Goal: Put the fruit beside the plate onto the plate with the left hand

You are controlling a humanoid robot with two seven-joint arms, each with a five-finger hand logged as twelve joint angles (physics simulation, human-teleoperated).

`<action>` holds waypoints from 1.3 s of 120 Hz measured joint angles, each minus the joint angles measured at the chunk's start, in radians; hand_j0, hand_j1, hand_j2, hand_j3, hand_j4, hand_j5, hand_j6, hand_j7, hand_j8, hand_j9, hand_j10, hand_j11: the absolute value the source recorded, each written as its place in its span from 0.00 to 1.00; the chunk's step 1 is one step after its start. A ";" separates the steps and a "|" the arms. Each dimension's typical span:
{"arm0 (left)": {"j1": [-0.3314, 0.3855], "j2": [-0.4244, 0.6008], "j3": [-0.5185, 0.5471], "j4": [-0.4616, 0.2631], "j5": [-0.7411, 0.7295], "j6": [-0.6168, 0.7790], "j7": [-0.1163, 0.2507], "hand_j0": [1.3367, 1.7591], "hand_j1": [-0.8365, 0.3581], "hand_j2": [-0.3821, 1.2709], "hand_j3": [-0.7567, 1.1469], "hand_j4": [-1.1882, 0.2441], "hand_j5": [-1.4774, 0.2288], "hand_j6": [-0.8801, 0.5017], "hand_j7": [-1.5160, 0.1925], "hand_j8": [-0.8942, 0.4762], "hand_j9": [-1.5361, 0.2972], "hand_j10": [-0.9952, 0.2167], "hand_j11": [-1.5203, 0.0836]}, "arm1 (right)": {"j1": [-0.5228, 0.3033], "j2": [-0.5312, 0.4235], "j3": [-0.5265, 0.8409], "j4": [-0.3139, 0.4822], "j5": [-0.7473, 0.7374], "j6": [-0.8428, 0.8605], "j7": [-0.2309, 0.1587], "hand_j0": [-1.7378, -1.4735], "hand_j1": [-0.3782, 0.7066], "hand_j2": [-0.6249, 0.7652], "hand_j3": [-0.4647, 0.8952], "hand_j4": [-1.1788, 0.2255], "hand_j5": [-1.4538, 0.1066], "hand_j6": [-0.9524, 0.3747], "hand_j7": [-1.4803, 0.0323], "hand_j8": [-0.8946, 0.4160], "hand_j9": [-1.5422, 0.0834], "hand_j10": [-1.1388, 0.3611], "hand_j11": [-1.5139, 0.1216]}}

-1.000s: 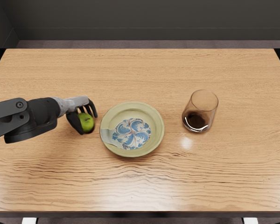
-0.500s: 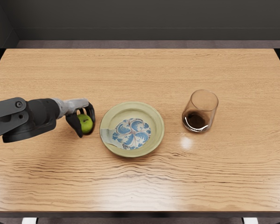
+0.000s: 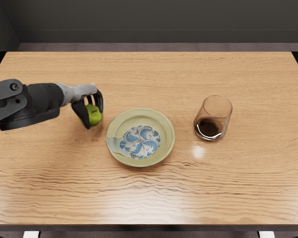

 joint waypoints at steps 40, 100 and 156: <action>-0.113 -0.102 -0.001 0.032 -0.039 -0.022 0.000 0.74 0.44 0.56 0.40 0.33 0.19 0.42 0.23 0.42 0.25 0.36 0.29 | 0.006 0.000 0.000 0.000 0.001 0.000 0.000 0.30 0.03 0.45 0.34 0.84 0.93 0.72 0.98 0.68 0.95 0.76 0.93; -0.164 -0.289 -0.001 0.075 -0.082 -0.051 -0.001 0.75 0.37 0.73 0.40 0.30 0.19 0.37 0.23 0.39 0.25 0.30 0.28 | 0.007 0.000 0.000 -0.001 0.000 -0.001 0.000 0.30 0.03 0.45 0.34 0.84 0.93 0.72 0.98 0.68 0.95 0.76 0.93; -0.160 -0.308 -0.027 0.108 -0.147 -0.025 -0.001 0.76 0.51 0.42 0.40 0.46 0.42 0.35 0.45 0.37 0.44 0.41 0.49 | 0.007 0.000 -0.001 -0.002 -0.002 -0.001 0.000 0.30 0.03 0.45 0.34 0.84 0.93 0.72 0.98 0.68 0.95 0.76 0.93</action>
